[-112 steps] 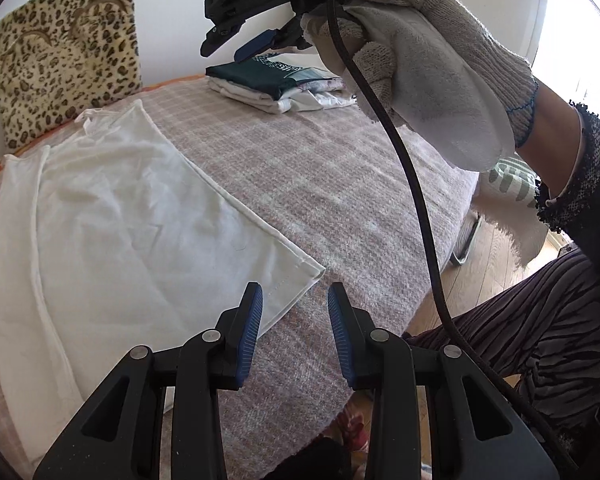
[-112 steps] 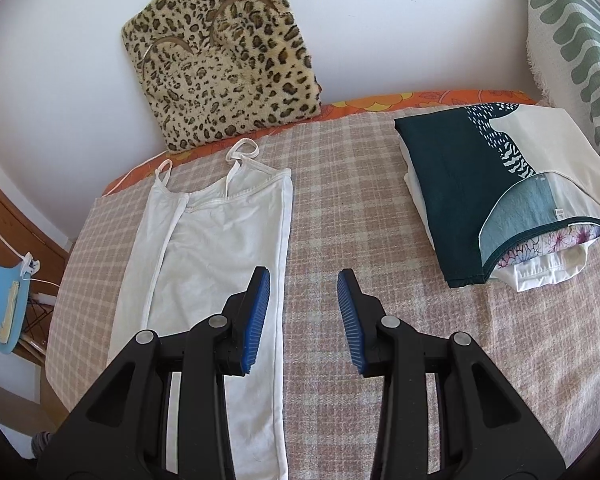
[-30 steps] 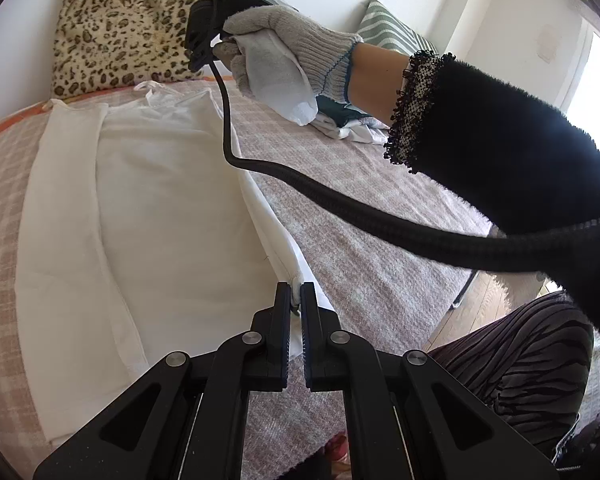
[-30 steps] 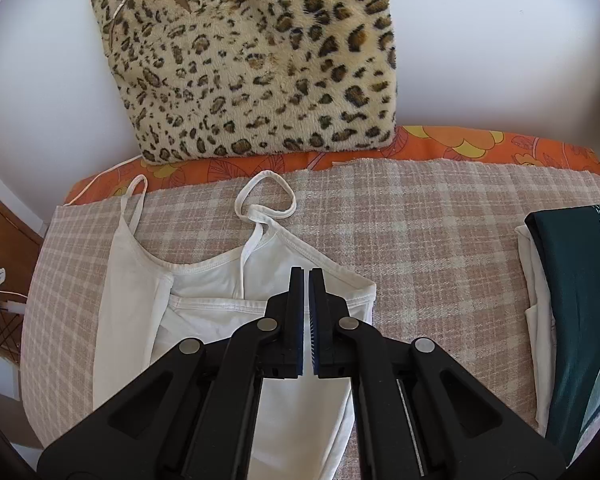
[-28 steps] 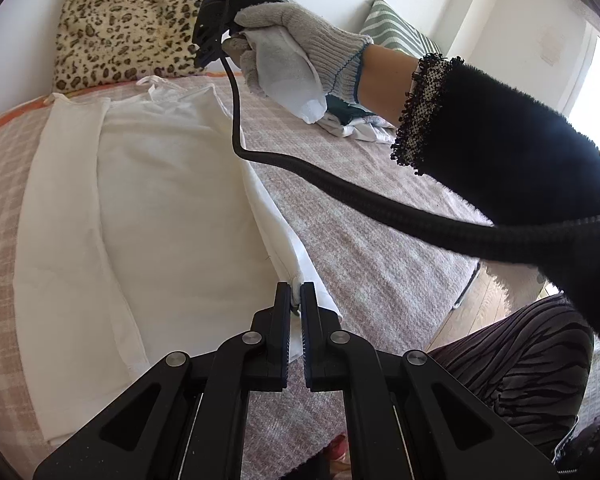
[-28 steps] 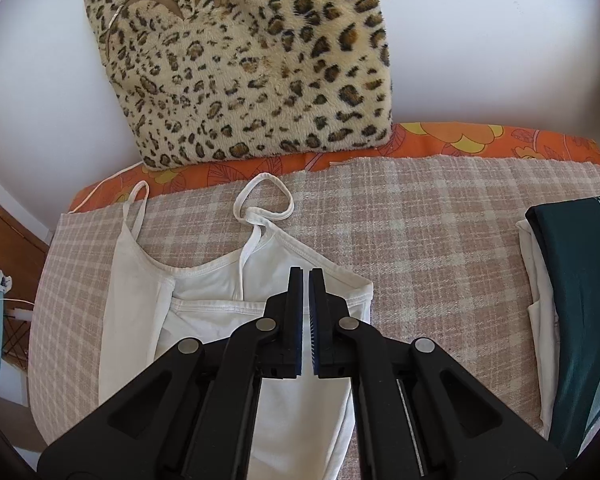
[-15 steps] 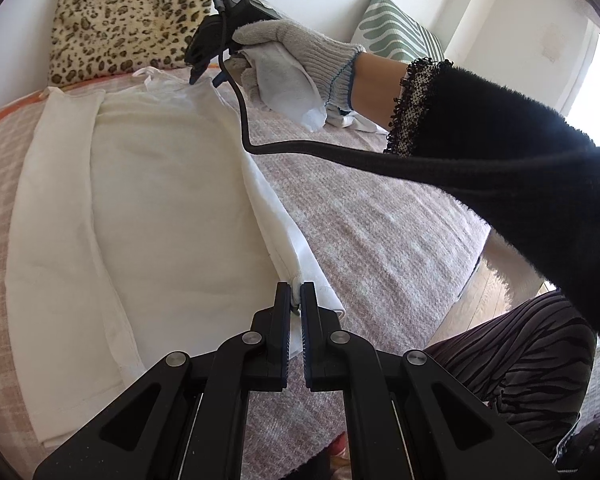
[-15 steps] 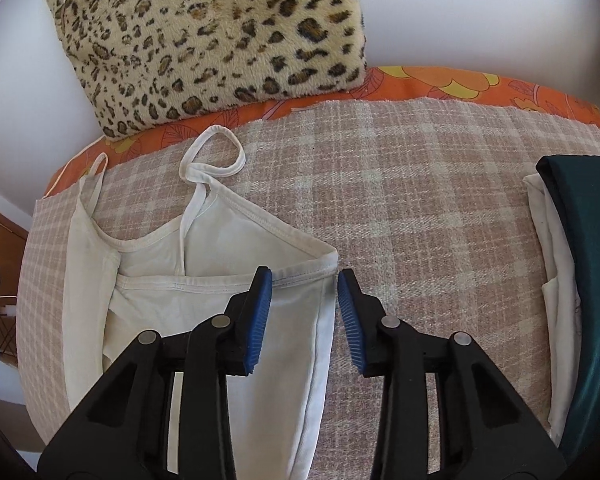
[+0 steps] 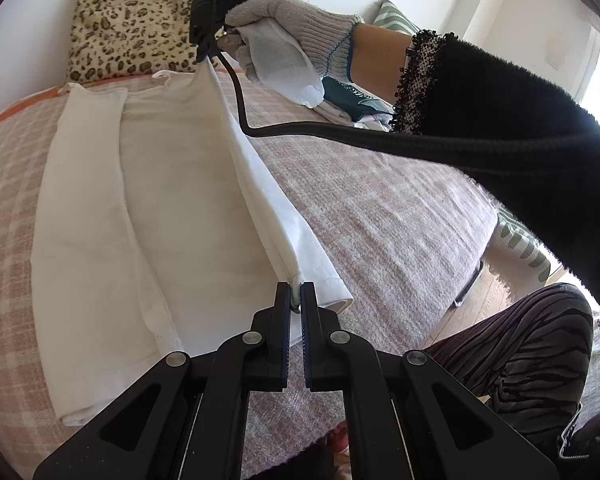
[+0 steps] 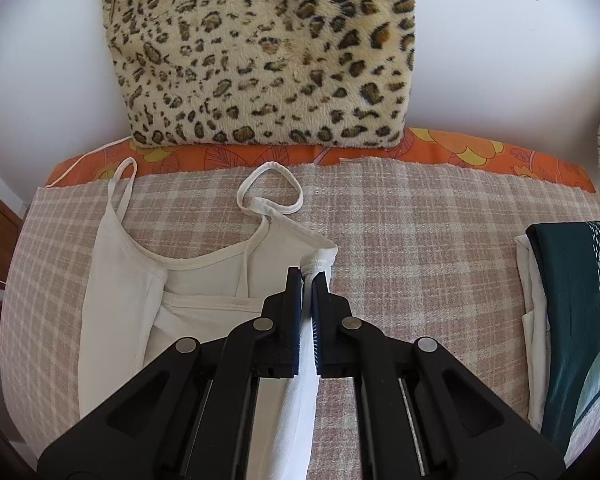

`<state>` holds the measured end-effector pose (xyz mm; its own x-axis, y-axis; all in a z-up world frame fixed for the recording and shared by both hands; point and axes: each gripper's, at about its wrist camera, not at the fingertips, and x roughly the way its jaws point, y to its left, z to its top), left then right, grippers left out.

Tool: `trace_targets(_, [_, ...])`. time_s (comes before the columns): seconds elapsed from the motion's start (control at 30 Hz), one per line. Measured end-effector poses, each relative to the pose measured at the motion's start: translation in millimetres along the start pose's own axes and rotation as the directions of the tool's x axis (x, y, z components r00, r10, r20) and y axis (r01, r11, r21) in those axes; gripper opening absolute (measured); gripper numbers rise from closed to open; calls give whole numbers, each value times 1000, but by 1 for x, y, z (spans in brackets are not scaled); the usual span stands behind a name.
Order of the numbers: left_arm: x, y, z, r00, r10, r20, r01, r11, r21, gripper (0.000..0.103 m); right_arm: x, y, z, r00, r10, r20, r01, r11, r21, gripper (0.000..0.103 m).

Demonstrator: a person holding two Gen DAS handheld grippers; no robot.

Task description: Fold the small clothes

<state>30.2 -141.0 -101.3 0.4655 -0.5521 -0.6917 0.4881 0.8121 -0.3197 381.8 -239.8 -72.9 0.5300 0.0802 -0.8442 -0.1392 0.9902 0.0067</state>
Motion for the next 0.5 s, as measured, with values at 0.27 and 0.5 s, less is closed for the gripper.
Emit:
trace_targets(0.27, [-16, 21, -12, 999, 36, 17, -35, 999, -40, 3, 10, 72, 1, 1000, -20, -3, 20, 992, -125, 6])
trace_targets(0.5, [-16, 33, -21, 999, 53, -4, -53, 996, -77, 3, 32, 111, -5, 999, -36, -27, 31, 983, -181, 5])
